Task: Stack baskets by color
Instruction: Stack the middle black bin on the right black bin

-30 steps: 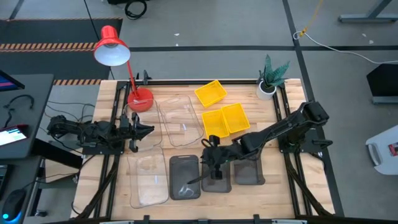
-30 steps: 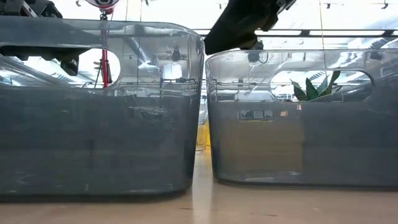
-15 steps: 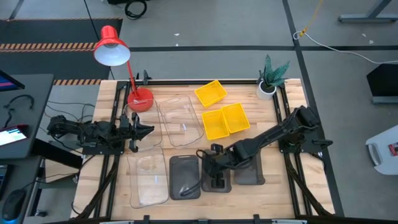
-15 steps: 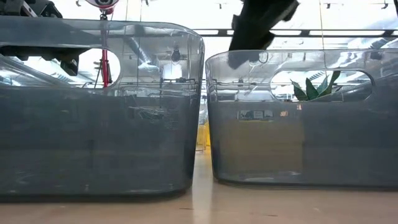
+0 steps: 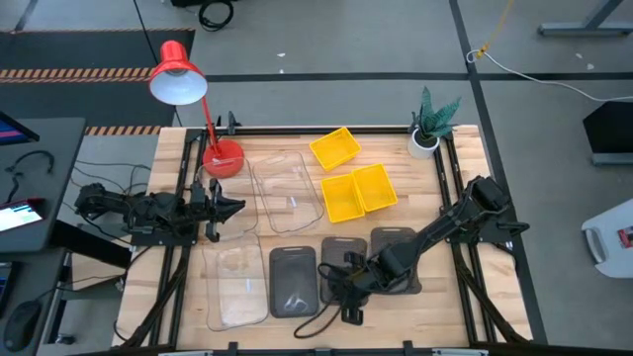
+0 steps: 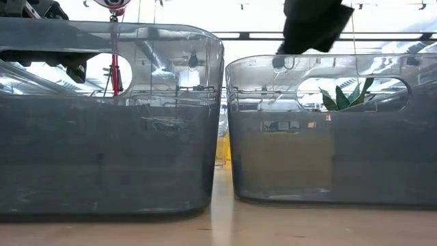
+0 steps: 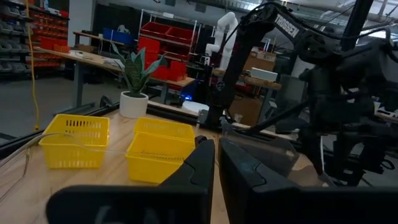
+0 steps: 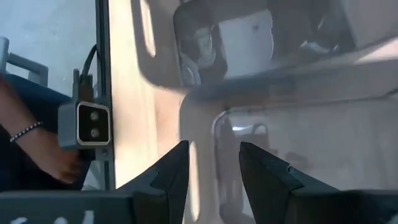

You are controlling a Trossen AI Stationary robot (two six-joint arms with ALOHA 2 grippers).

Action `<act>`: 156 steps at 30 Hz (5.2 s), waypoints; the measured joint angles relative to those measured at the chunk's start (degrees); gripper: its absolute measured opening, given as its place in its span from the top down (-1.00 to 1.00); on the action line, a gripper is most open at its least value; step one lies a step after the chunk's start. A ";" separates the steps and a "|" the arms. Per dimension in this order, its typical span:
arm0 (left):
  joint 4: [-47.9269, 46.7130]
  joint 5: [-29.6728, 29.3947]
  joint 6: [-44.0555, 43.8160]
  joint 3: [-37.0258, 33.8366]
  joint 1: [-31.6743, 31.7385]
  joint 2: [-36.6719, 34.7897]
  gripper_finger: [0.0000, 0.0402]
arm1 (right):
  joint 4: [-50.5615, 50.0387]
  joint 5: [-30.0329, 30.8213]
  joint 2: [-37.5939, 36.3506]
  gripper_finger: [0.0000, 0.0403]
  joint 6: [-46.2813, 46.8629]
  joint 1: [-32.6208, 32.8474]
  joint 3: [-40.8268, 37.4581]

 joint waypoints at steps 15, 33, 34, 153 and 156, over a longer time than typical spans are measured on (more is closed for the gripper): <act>0.21 0.00 -0.02 -0.01 0.00 0.02 0.83 | 2.65 5.86 3.04 0.26 0.32 4.04 -0.02; 0.04 -0.01 -0.02 -0.02 0.00 1.20 0.82 | 1.15 5.21 8.12 0.03 -3.01 4.44 -0.08; -0.27 -0.04 0.03 -0.02 0.00 1.30 0.82 | 1.31 4.67 8.07 0.06 -3.01 4.18 -0.09; -0.40 -0.22 -0.02 -0.02 0.00 1.51 0.83 | -13.40 8.31 -7.10 0.72 21.57 18.92 -5.70; -0.40 -0.24 0.02 -0.02 0.00 1.53 0.82 | -11.91 7.76 -7.10 0.64 21.69 18.09 -5.70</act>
